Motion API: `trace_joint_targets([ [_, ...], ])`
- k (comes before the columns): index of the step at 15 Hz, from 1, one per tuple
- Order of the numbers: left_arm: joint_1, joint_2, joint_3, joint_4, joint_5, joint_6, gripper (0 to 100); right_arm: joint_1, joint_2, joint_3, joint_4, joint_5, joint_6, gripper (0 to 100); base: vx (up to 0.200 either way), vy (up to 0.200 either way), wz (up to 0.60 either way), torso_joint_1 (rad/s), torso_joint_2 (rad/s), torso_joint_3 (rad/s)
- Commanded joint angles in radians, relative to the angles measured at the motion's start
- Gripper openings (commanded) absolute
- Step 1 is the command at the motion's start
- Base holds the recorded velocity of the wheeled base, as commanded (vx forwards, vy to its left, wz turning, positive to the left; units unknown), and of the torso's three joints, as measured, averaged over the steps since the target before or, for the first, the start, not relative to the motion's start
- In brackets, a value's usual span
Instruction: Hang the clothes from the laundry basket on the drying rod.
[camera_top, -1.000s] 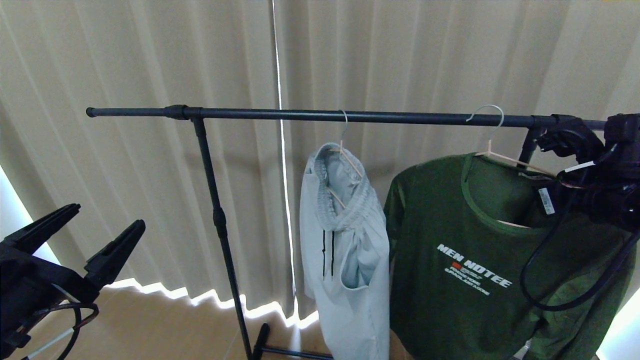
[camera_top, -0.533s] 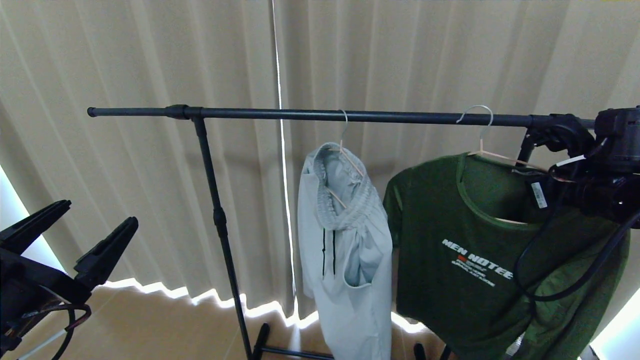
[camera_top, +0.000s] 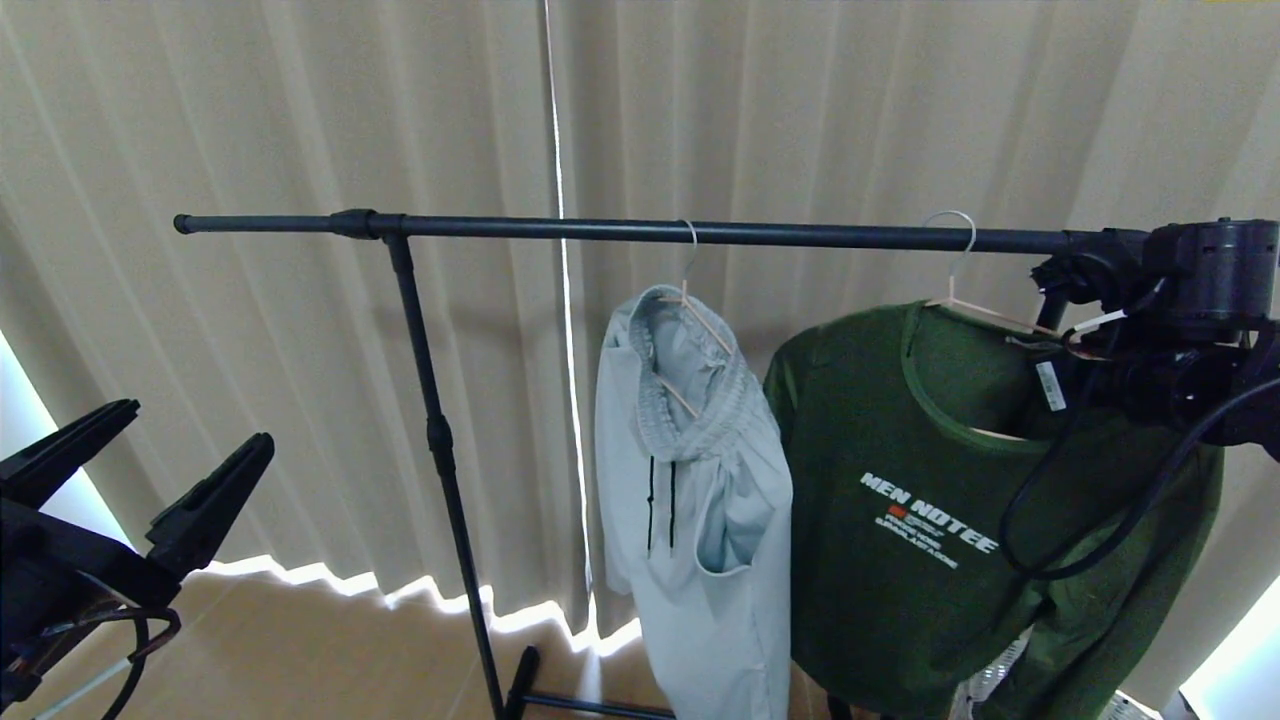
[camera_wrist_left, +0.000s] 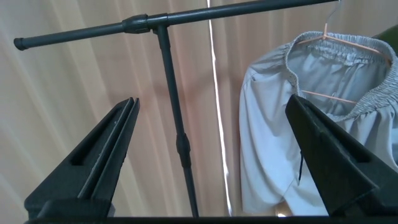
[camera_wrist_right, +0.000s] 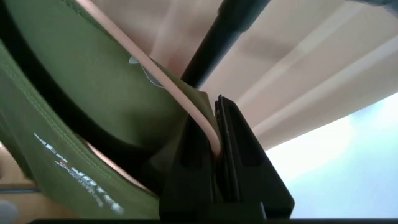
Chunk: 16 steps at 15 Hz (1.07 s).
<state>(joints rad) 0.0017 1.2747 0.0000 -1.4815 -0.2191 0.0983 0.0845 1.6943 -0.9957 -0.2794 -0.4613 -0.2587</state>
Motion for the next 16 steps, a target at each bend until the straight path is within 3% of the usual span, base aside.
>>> trace_joint_targets([
  [1, -0.002, 0.002, 0.0, 0.001, 0.0, 0.009, 100, 0.021, -0.018, 0.054, -0.003, 0.007, 0.001, 0, 0.0, 0.0, 0.0, 0.0, 0.0, 0.0],
  [4, 0.0, 0.02, 0.0, 0.001, 0.0, 0.038, 100, 0.041, -0.074, 0.117, -0.026, 0.01, 0.001, 0, 0.0, 0.0, 0.0, 0.0, 0.0, 0.0],
  [5, 0.001, 0.025, 0.0, 0.001, 0.001, 0.038, 100, 0.051, -0.091, 0.138, -0.032, 0.016, 0.003, 100, 0.0, 0.0, 0.0, 0.0, 0.0, 0.0],
  [8, 0.031, 0.02, 0.0, 0.001, 0.007, 0.037, 100, 0.077, -0.154, 0.27, -0.205, 0.118, 0.042, 100, 0.0, 0.0, 0.0, 0.0, 0.0, 0.0],
  [10, 0.15, 0.026, -0.005, 0.001, 0.006, 0.034, 100, 0.077, -0.179, 0.384, -0.345, 0.234, 0.049, 100, 0.0, 0.0, 0.0, 0.0, 0.0, 0.0],
  [11, 0.207, 0.023, -0.009, 0.0, 0.006, 0.032, 100, 0.077, -0.182, 0.465, -0.451, 0.299, 0.058, 100, 0.0, 0.0, 0.0, 0.0, 0.0, 0.0],
  [13, 0.274, 0.012, -0.003, -0.002, 0.007, 0.023, 100, 0.075, -0.182, 0.605, -0.69, 0.349, 0.107, 100, 0.0, 0.0, 0.0, 0.0, 0.0, 0.0],
  [16, 0.291, -0.032, 0.0, -0.002, 0.006, -0.051, 100, 0.077, -0.166, 0.778, -0.994, 0.394, 0.111, 100, 0.0, 0.0, 0.0, 0.0, 0.0, 0.0],
])
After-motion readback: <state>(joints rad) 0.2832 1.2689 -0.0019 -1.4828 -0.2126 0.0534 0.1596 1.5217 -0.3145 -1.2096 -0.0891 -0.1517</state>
